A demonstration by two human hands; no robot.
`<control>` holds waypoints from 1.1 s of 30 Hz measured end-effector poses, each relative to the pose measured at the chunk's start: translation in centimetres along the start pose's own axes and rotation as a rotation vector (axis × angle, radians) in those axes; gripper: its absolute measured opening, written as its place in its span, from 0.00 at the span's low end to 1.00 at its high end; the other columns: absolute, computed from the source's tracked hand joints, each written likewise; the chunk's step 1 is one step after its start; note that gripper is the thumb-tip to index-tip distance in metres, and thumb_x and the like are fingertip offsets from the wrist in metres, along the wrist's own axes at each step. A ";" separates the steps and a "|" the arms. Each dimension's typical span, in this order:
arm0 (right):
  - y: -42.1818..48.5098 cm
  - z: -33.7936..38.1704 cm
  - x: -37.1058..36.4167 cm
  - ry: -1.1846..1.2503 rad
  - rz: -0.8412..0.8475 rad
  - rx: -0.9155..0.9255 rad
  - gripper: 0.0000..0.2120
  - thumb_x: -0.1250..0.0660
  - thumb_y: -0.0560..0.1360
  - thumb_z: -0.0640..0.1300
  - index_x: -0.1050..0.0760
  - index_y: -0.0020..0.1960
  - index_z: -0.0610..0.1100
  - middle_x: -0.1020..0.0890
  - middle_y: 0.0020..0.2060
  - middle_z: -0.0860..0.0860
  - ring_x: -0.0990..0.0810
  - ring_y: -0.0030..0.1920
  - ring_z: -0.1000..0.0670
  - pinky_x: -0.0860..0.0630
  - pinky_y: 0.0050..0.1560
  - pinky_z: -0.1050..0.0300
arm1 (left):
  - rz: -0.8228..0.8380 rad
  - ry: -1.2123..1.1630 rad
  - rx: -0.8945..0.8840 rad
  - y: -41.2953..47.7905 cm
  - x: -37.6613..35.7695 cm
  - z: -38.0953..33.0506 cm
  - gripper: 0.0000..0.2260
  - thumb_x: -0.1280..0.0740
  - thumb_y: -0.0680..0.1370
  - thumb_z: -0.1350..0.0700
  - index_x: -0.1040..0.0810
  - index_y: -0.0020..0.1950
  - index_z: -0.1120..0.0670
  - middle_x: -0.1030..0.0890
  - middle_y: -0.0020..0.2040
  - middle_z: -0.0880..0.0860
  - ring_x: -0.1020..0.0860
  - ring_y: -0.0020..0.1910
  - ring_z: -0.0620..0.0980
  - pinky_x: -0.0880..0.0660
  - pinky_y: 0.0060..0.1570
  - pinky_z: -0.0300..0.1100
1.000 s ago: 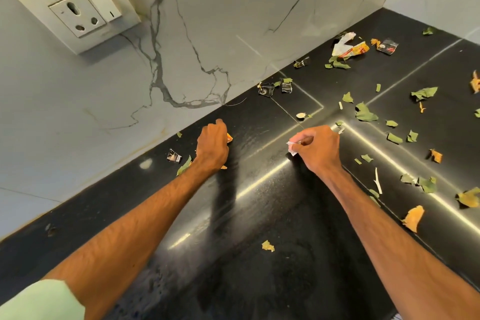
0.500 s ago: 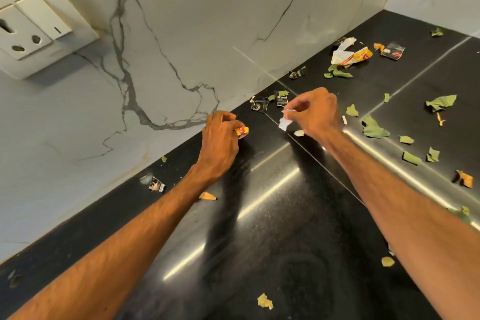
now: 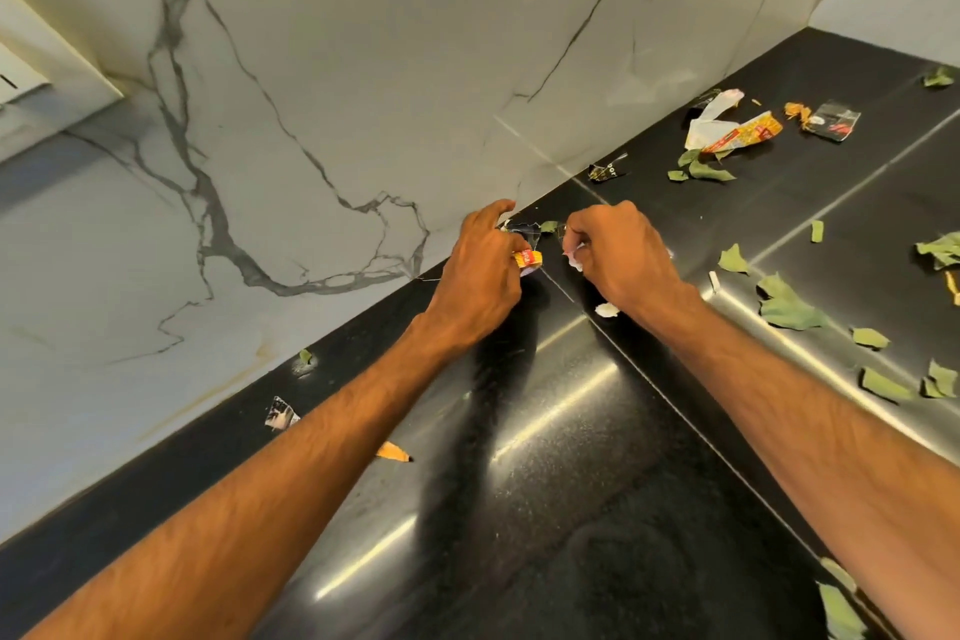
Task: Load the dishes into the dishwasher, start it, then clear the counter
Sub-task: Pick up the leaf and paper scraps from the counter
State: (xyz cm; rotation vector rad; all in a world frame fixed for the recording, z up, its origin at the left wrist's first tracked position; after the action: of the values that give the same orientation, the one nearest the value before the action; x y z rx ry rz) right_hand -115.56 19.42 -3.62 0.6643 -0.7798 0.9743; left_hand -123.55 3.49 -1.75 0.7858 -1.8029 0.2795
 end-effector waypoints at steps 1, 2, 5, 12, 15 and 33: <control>-0.3 -0.1 0.2 -0.005 -0.002 0.002 0.08 0.31 0.74 0.33 0.18 0.45 0.45 0.16 0.42 0.45 0.16 0.44 0.44 0.17 0.47 0.45 | 0.031 0.006 0.003 0.6 -0.3 0.0 0.10 0.33 0.79 0.61 0.16 0.57 0.60 0.35 0.77 0.58 0.40 0.77 0.56 0.39 0.73 0.49; -0.5 -0.3 0.5 -0.009 0.006 -0.005 0.07 0.30 0.74 0.34 0.18 0.45 0.45 0.16 0.42 0.45 0.16 0.45 0.44 0.17 0.47 0.45 | 0.067 0.017 0.003 1.2 -0.5 0.0 0.09 0.32 0.79 0.61 0.16 0.57 0.59 0.36 0.78 0.58 0.40 0.78 0.56 0.39 0.73 0.50; -0.8 -1.1 1.3 -0.021 -0.005 -0.014 0.06 0.28 0.74 0.35 0.17 0.45 0.45 0.16 0.45 0.46 0.17 0.47 0.45 0.18 0.50 0.48 | 0.168 0.043 0.006 2.6 -1.1 0.1 0.08 0.31 0.78 0.59 0.15 0.54 0.59 0.35 0.78 0.59 0.37 0.77 0.56 0.35 0.71 0.51; -1.2 -3.8 2.5 -0.002 -0.049 -0.058 0.06 0.22 0.70 0.38 0.15 0.44 0.47 0.22 0.62 0.47 0.27 0.64 0.49 0.28 0.61 0.54 | 0.186 0.005 0.061 2.8 -1.6 0.3 0.11 0.28 0.78 0.54 0.15 0.55 0.61 0.17 0.57 0.59 0.21 0.60 0.56 0.25 0.60 0.49; -0.9 -4.6 2.8 0.063 -0.002 -0.111 0.08 0.21 0.68 0.39 0.16 0.43 0.48 0.24 0.68 0.46 0.28 0.70 0.48 0.31 0.69 0.50 | 0.185 0.022 0.069 3.0 -1.8 0.4 0.12 0.27 0.77 0.54 0.16 0.57 0.59 0.17 0.55 0.59 0.20 0.55 0.55 0.24 0.56 0.46; -0.3 -3.6 4.3 0.497 -0.043 -0.317 0.08 0.21 0.69 0.41 0.13 0.48 0.45 0.13 0.39 0.50 0.14 0.37 0.51 0.18 0.39 0.64 | 0.168 0.092 0.058 3.0 -1.3 0.9 0.09 0.33 0.79 0.61 0.19 0.55 0.50 0.21 0.58 0.56 0.25 0.59 0.53 0.34 0.53 0.41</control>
State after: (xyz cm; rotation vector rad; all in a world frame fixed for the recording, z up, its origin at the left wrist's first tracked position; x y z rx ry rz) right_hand -112.81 24.07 -2.14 0.1491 -0.4597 0.9003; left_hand -125.90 5.73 -2.76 0.6514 -1.7826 0.4721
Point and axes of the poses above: each hand's wrist, its own y-axis towards the middle knuckle, its own x-axis out of the back of the hand, z = x × y, the point moved 1 cm from there along y, towards the middle knuckle
